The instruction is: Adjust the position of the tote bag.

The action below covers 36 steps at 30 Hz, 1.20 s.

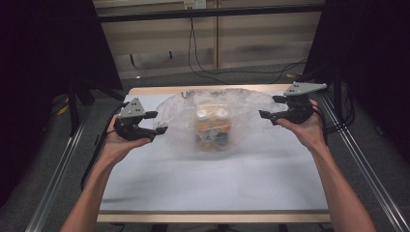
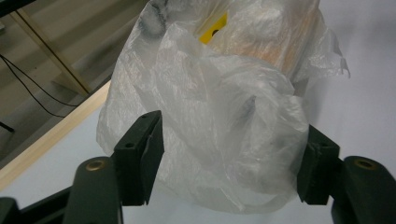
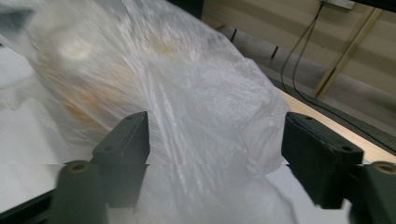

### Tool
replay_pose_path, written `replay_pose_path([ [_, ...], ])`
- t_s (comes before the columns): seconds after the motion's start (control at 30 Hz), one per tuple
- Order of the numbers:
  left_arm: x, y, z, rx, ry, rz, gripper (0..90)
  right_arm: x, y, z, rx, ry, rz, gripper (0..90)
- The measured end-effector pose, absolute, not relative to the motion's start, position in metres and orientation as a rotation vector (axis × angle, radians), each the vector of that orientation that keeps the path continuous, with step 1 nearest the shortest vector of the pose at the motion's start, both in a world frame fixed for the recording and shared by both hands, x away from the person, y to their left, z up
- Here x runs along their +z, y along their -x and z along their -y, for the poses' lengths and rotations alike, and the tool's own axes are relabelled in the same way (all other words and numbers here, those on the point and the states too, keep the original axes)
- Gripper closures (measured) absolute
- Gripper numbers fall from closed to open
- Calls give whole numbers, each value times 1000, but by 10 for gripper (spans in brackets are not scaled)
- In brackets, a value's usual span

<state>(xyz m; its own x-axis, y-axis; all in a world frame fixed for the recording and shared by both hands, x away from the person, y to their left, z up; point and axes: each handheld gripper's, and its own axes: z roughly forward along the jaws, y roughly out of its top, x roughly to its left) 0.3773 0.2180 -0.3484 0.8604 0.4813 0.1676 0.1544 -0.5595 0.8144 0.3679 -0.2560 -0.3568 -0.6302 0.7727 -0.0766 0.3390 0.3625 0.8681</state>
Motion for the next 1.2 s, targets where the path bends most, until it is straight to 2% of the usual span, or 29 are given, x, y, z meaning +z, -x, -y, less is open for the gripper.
replay_pose_path([
  [0.1, -348, -381, -218, 480, -2144, -451, 507, -356, -374, 256, 1271, -967, -2119, 442],
  [0.23, -348, -388, -218, 469, -2138, -458, 661, -349, -382, 257, 1359, -972, -2097, 576],
  [0.33, -351, -394, -218, 454, -2135, -479, 805, -347, -387, 257, 1421, -974, -2086, 745],
  [0.4, -353, -400, -219, 449, -2136, -506, 862, -347, -393, 257, 1450, -993, -2070, 868],
  [0.43, -355, -403, -218, 468, -2135, -533, 873, -348, -396, 257, 1463, -1014, -2070, 887],
  [0.67, -371, -424, -217, 521, -2233, -644, 884, -363, -421, 254, 1329, -1158, -2072, 900],
  [0.73, -380, -431, -217, 500, -2232, -684, 884, -370, -427, 256, 1309, -1195, -2072, 900],
  [0.93, -404, -439, -209, 498, -2374, -698, 887, -388, -442, 255, 1228, -1268, -2102, 900],
  [1.2, -438, -436, -203, 380, -2573, -657, 890, -417, -446, 246, 1087, -1272, -2248, 900],
])
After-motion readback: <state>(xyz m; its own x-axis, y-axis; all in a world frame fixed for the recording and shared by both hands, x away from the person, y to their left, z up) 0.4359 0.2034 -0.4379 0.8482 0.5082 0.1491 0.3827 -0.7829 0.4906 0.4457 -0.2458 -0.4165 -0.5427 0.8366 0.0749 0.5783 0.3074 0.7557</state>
